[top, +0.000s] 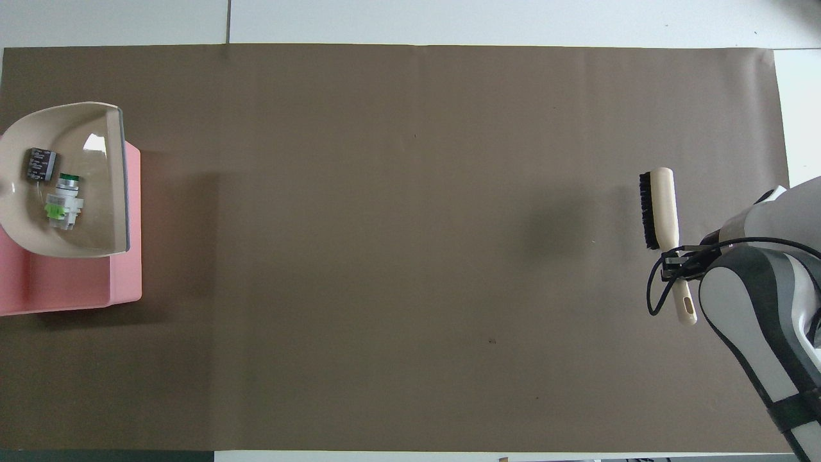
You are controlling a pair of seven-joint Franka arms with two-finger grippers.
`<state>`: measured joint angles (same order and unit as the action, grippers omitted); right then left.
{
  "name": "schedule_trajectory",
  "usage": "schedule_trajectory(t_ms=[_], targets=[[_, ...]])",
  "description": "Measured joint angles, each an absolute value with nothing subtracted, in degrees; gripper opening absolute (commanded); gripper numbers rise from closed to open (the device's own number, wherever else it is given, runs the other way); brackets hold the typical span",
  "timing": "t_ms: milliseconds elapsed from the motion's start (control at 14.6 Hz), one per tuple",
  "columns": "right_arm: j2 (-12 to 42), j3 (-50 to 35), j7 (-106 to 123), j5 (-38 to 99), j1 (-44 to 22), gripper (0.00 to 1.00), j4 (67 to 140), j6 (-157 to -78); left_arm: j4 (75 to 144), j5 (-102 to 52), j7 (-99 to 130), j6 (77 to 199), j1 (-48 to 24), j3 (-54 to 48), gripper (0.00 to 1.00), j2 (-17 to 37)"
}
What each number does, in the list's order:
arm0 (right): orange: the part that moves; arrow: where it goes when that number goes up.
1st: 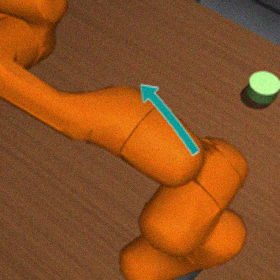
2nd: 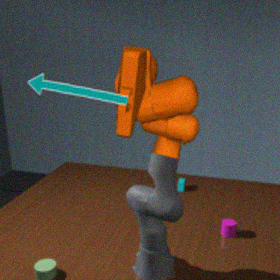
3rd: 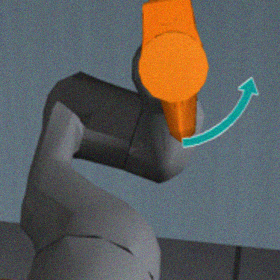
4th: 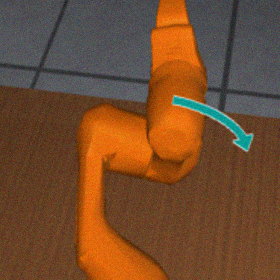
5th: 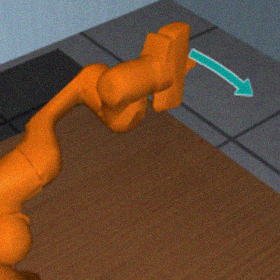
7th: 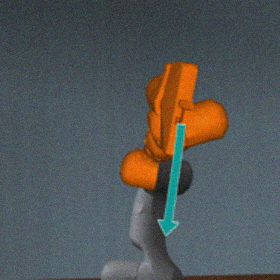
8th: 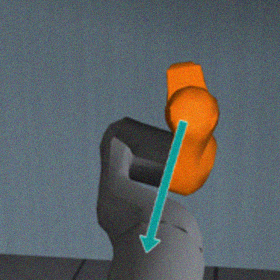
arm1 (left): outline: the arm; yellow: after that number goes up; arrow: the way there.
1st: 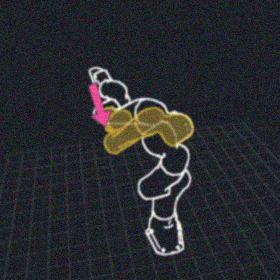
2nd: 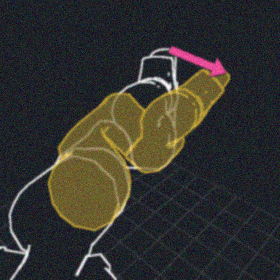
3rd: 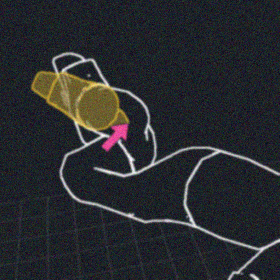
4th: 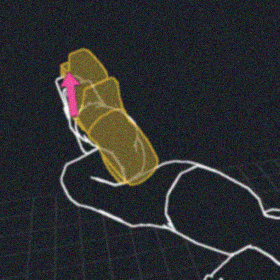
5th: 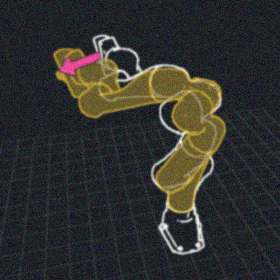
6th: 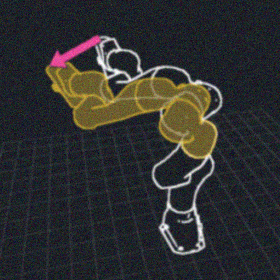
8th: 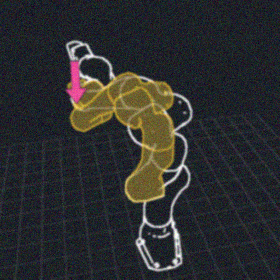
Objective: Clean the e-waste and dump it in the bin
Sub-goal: 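Tip the dustpan over the pink bin with the left gripper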
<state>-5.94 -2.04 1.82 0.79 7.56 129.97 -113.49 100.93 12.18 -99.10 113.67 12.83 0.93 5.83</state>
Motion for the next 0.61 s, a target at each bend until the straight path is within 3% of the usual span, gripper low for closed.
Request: schedule_trajectory(t_ms=[273, 614], targets=[[-5.92, -2.09, 7.07, 0.77, 10.40, 0.00, 133.19, -118.03, 97.55, 19.50, -101.21, 114.98, 17.06, 1.55, 0.00, 8.86], [-5.94, -2.14, 8.02, 0.77, 11.59, 0.01, 135.95, -121.53, 96.23, 35.09, -98.54, 118.74, 16.67, 1.28, 0.00, 11.41]])
